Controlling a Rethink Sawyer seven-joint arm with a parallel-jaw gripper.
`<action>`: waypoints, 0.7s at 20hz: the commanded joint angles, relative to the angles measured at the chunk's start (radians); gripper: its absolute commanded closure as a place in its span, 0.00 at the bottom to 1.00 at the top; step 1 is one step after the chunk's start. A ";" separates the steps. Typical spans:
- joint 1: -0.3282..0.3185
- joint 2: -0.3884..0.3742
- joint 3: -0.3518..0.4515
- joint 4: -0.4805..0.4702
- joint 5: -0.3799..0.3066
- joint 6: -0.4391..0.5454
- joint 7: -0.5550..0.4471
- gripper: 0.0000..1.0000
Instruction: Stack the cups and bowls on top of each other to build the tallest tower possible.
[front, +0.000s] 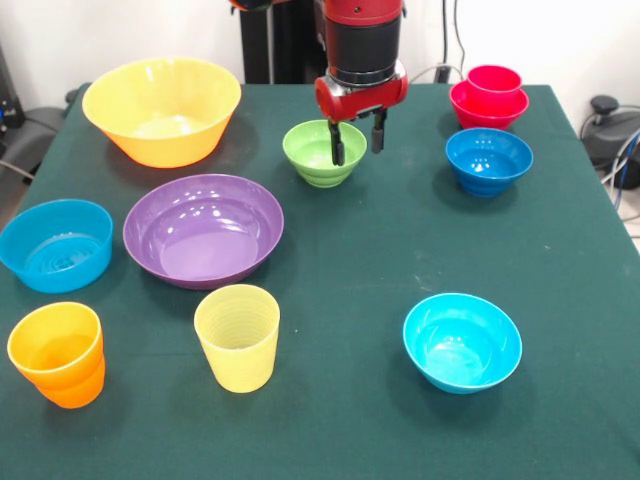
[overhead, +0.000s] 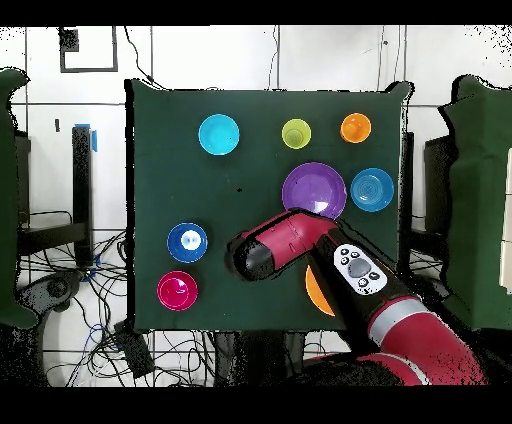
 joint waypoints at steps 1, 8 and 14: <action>0.019 0.006 0.017 -0.055 -0.057 0.028 -0.123 0.00; 0.011 -0.007 0.007 -0.024 -0.046 0.046 -0.120 0.00; -0.004 -0.012 0.005 0.001 -0.028 0.086 -0.144 0.00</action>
